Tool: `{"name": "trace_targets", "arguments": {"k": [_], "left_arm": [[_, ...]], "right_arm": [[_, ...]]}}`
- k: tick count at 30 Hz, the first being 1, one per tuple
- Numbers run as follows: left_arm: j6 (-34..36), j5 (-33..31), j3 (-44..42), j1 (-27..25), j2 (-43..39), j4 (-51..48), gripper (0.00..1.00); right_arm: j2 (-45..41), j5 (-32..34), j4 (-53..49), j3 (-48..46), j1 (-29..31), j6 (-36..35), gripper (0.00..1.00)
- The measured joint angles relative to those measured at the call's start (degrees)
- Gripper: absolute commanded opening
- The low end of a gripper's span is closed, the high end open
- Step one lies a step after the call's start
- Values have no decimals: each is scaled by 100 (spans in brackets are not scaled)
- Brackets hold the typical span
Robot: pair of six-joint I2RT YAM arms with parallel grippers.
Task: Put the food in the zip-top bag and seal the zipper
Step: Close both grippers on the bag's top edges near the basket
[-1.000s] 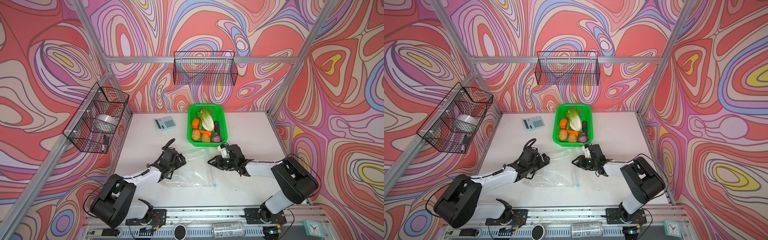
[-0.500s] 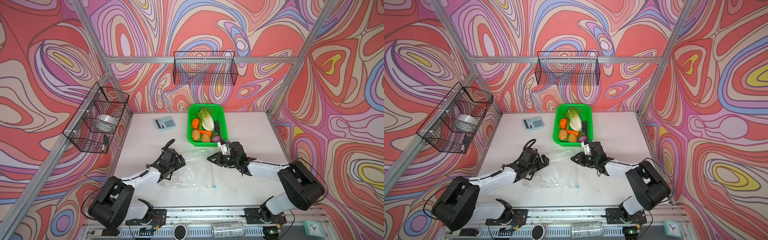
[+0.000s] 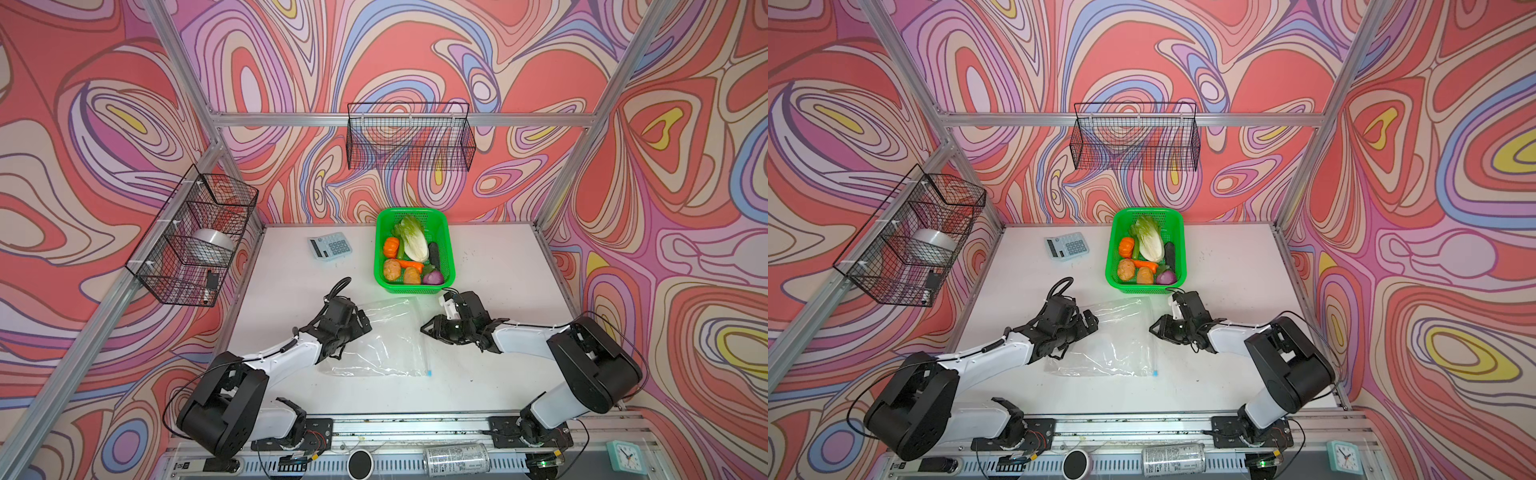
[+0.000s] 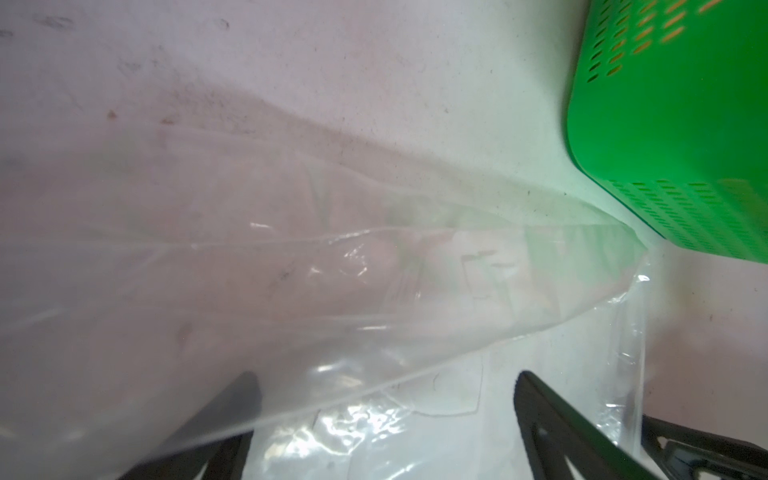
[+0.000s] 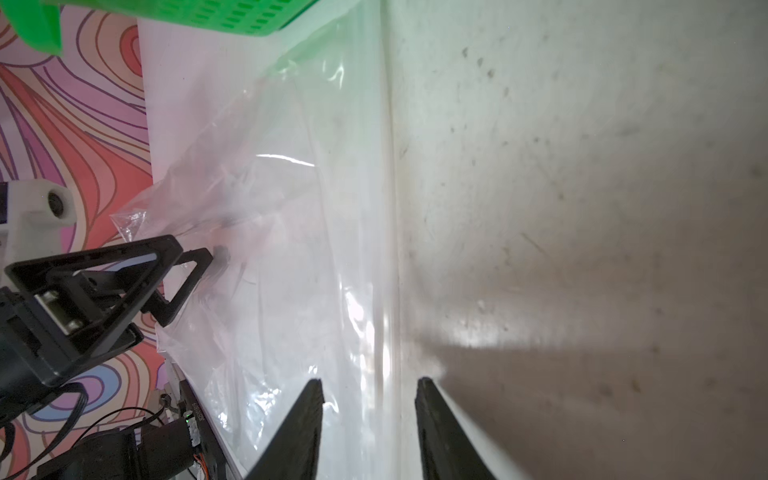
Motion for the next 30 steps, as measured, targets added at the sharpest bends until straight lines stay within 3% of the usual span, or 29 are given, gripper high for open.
{"name": "trace_targets", "arguments": {"k": [19, 24, 30], "left_arm": [[44, 2, 109, 0, 101, -94, 98], [52, 0, 111, 0, 101, -98, 98], [291, -164, 249, 0, -17, -531, 99]], "right_arm": [[46, -496, 1025, 0, 101, 378, 22], [313, -638, 1488, -26, 138, 640, 0], [133, -756, 1292, 9, 146, 798, 0]]}}
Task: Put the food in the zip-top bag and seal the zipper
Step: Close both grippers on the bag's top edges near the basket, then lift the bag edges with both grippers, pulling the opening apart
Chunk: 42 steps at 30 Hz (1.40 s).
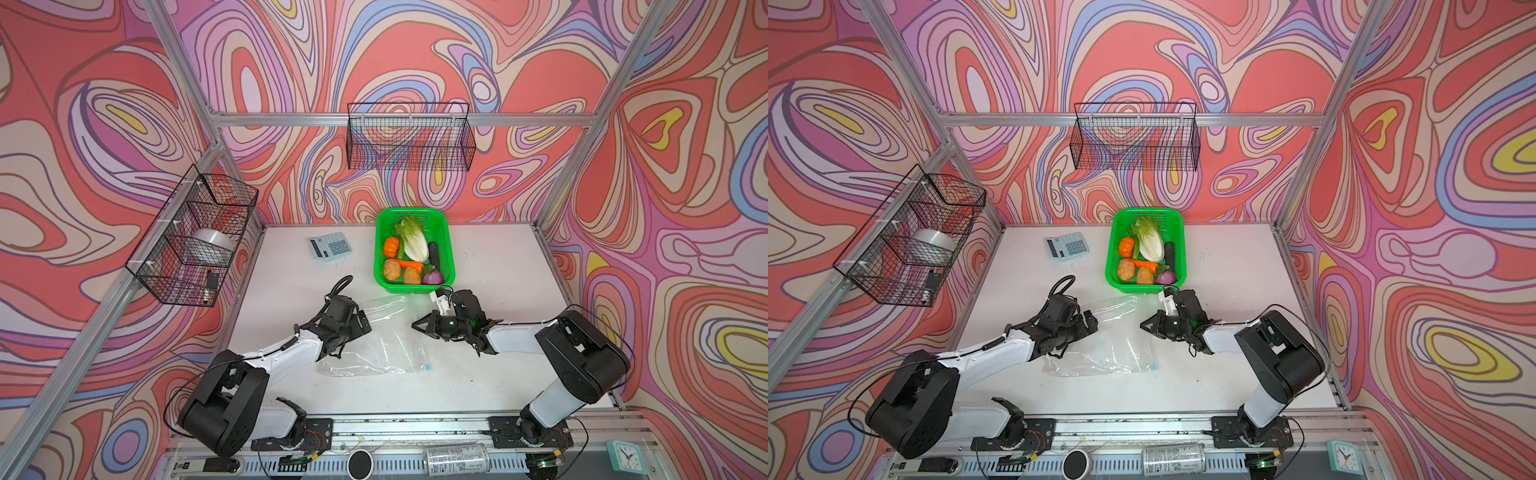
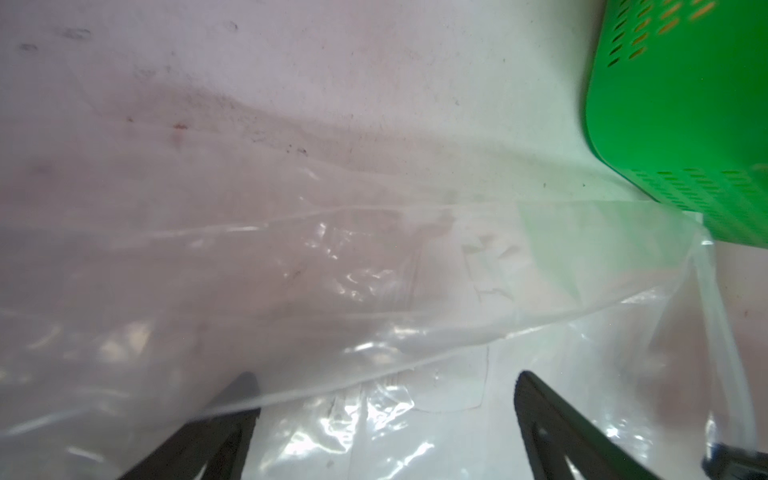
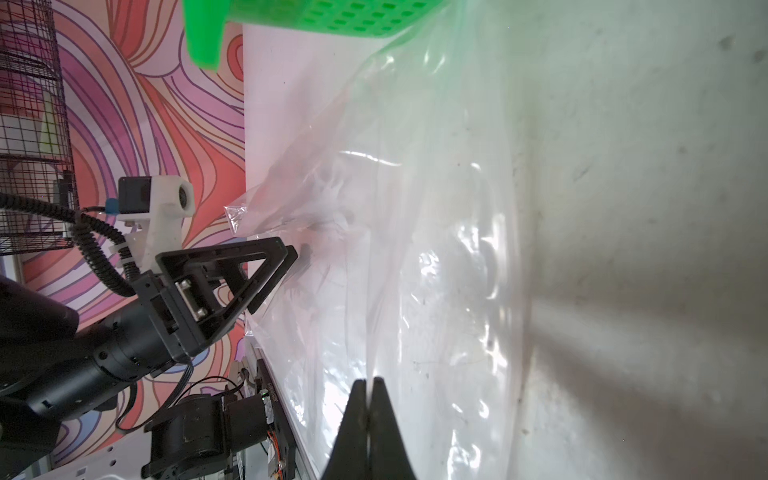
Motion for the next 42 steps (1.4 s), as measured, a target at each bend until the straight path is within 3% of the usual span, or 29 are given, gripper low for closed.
{"name": "trace_targets", "arguments": {"k": [9, 13, 18, 23, 30, 42], "left_arm": [[1032, -470, 1460, 0, -1137, -1453, 96], [1386, -393, 2041, 0, -1596, -1733, 91], [1491, 350, 2277, 0, -1878, -1812, 79], [1622, 892, 2599, -271, -1412, -2135, 80], [1572, 188, 2444, -1473, -1038, -2260, 83], [1644, -949, 2588, -2304, 173, -2210, 82]], "right_arm": [[-1394, 212, -1906, 1403, 129, -428, 0], [-1331, 295, -2122, 1856, 221, -407, 0], [-955, 498, -2234, 2186, 428, -361, 0], [-352, 575, -2260, 2566, 483, -197, 0], [9, 925, -2332, 2750, 638, 422, 0], [9, 1504, -2645, 2962, 828, 933, 0]]}}
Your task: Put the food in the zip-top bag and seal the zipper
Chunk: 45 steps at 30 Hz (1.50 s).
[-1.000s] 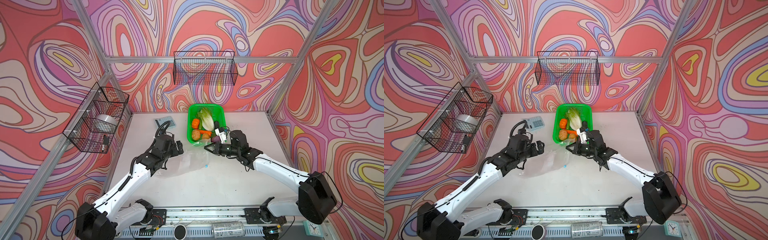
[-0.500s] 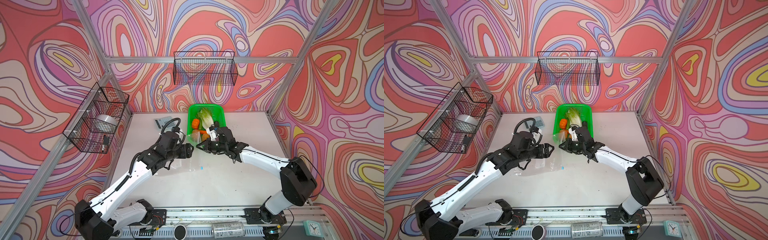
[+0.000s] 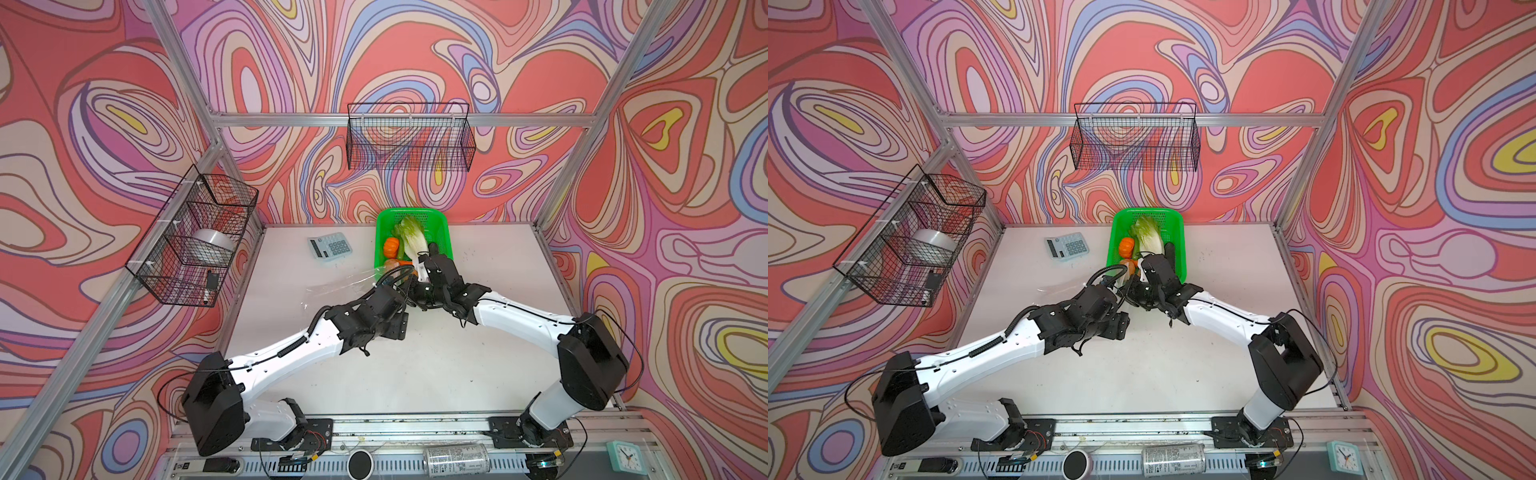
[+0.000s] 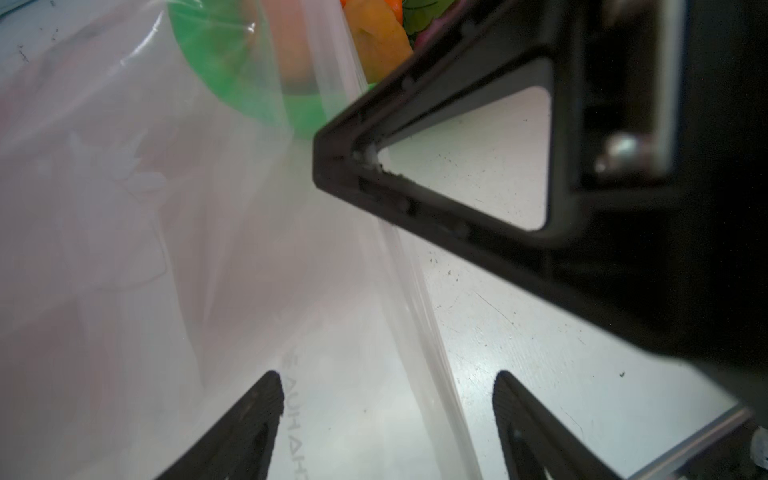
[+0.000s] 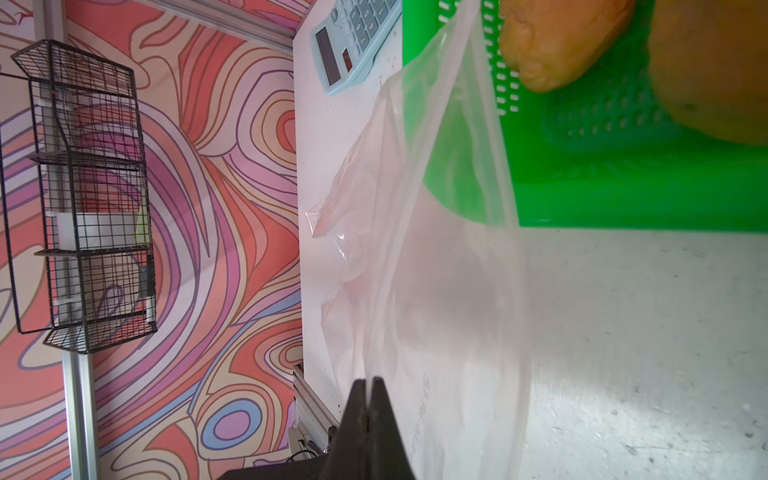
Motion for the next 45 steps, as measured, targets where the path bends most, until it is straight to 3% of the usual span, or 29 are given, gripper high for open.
{"name": "trace_targets", "arguments": {"k": [7, 13, 30, 33, 45], "left_arm": [[-9, -636, 98, 0, 61, 105, 76], [50, -1071, 269, 2, 109, 190, 65], [2, -796, 271, 0, 374, 247, 83], [-31, -796, 271, 0, 181, 188, 100], [-26, -715, 243, 0, 435, 273, 91]], "right_arm": [[-2, 177, -131, -9, 22, 59, 0], [-2, 192, -133, -46, 22, 81, 0], [-66, 282, -105, -162, 24, 142, 0], [-66, 304, -101, -199, 22, 142, 0], [-186, 319, 17, -273, 24, 227, 0]]}}
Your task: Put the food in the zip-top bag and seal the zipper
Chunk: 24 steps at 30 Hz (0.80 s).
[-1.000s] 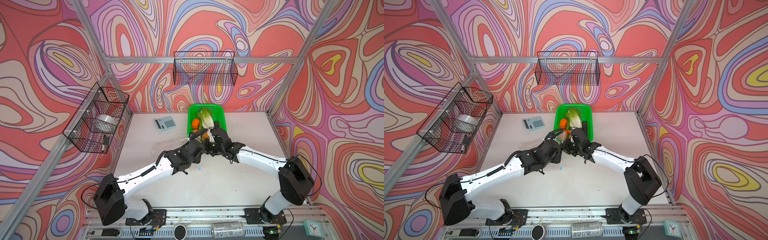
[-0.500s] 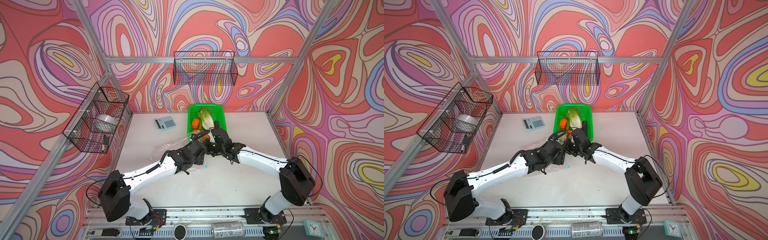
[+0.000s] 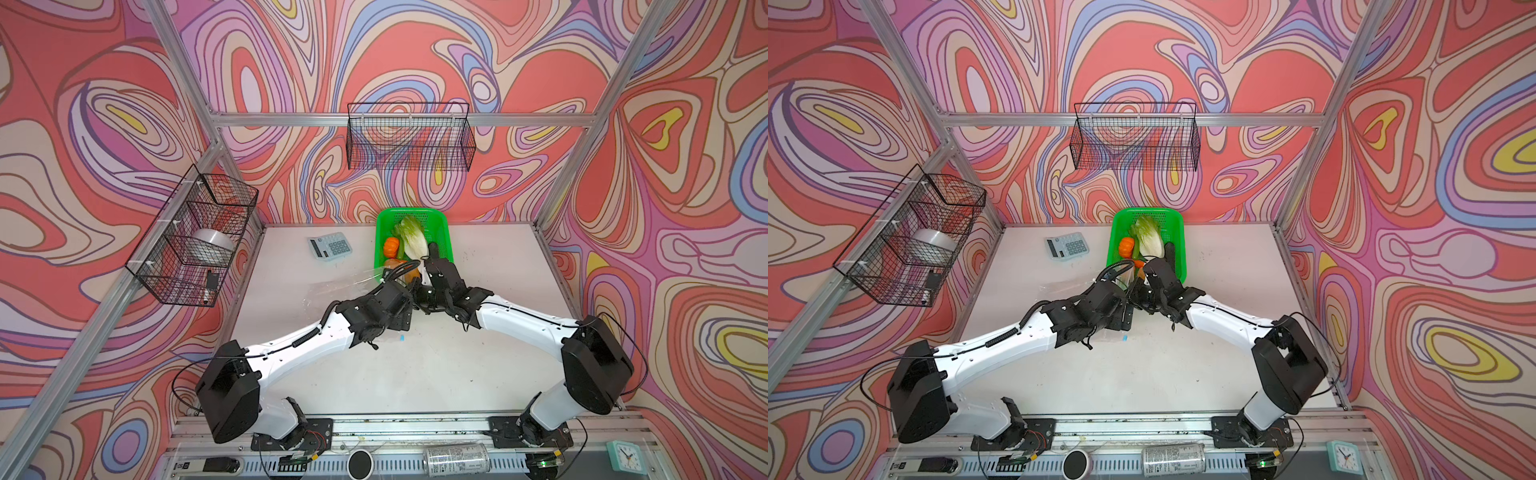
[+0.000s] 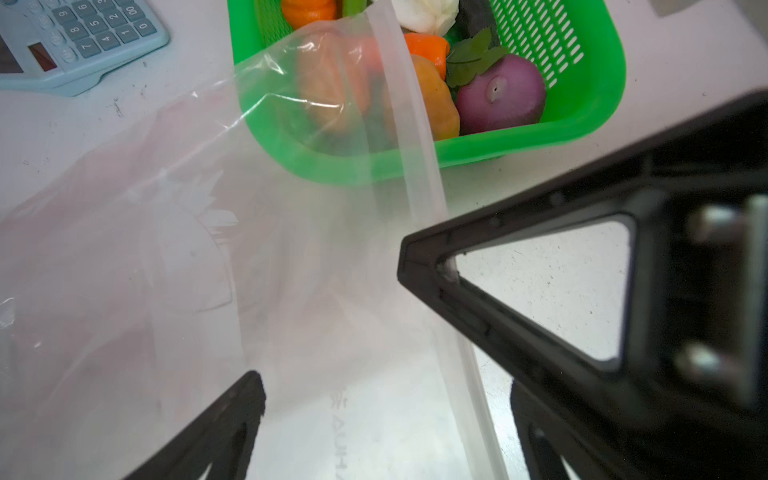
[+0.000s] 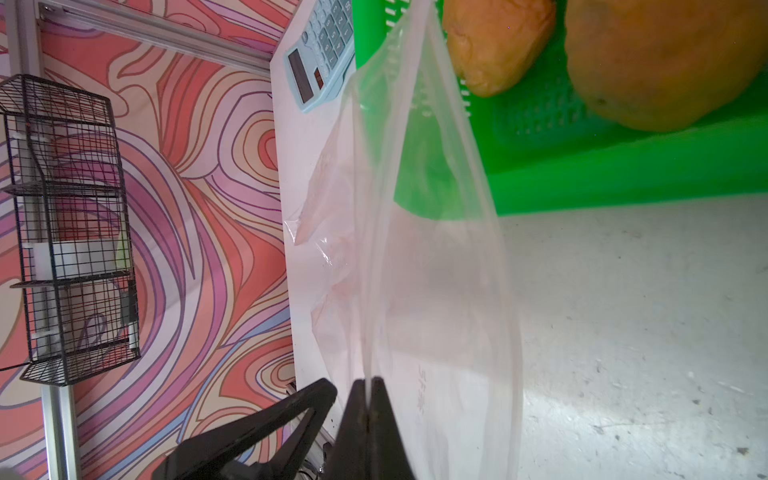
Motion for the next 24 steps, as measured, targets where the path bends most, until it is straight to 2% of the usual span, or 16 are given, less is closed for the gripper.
{"name": "trace_targets", "arguments": {"k": [3, 5, 7, 10, 15, 19, 23, 24], "left_arm": [[31, -103, -37, -7, 0, 103, 84], [70, -175, -46, -7, 0, 155, 75], [109, -214, -48, -9, 0, 197, 62], [146, -247, -48, -11, 13, 264, 50], [197, -273, -46, -17, 118, 337, 42], [234, -267, -46, -17, 127, 372, 25], [273, -249, -46, -20, 127, 417, 2], [280, -249, -46, -22, 127, 417, 0]], "right_arm": [[-7, -4, 33, -2, -2, 17, 0], [-9, -2, 50, -15, -2, 24, 0], [-11, 2, 81, -33, -2, 42, 0], [-11, 0, 90, -44, -2, 48, 0], [-11, -2, 98, -50, -2, 48, 0], [-11, 0, 101, -50, 0, 46, 0], [-9, -9, 133, -50, 9, 48, 0], [-9, -11, 149, -50, 9, 48, 0]]}}
